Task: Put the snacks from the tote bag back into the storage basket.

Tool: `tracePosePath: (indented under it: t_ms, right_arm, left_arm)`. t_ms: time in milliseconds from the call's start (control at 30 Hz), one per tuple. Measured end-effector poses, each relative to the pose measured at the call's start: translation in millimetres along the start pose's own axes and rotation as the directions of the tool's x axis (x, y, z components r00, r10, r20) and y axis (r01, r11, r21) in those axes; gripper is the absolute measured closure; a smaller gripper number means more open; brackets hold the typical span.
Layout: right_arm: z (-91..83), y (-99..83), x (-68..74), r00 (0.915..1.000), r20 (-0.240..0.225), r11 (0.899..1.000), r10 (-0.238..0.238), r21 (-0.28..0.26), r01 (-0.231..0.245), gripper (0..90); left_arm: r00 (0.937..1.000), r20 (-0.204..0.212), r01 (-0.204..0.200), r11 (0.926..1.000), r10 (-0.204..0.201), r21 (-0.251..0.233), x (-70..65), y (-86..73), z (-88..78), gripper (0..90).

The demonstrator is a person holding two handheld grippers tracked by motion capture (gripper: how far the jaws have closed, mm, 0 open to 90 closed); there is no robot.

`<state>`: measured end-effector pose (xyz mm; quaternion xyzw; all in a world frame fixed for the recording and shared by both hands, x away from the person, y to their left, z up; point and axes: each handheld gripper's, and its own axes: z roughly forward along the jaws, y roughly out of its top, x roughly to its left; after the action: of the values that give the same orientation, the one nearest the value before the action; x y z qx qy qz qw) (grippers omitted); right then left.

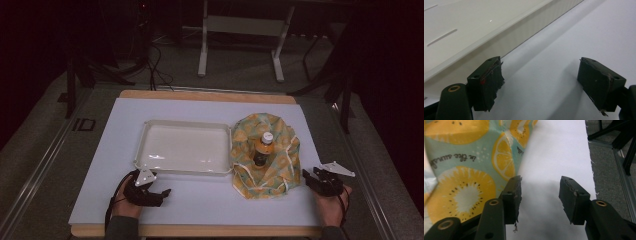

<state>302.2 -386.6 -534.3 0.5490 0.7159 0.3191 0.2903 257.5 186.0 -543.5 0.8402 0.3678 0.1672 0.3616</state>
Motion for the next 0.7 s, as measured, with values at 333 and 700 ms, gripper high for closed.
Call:
tracePosePath:
  t_ms: [333,700]
  right_arm:
    - [-0.3,0.1,1.6,0.9996,-0.011,1.000,-0.027,-0.004,0.027,58.4]
    - [-1.1,1.6,-0.5,0.9998,-0.015,1.000,-0.016,-0.005,0.016,60.7]
  left_arm:
    - [1.0000,0.005,0.004,0.9996,-0.004,-0.029,0.2,-1.1,-2.4,19.0]
    - [0.9995,0.032,0.005,0.9992,-0.004,-0.039,1.3,-1.8,-3.2,19.8]
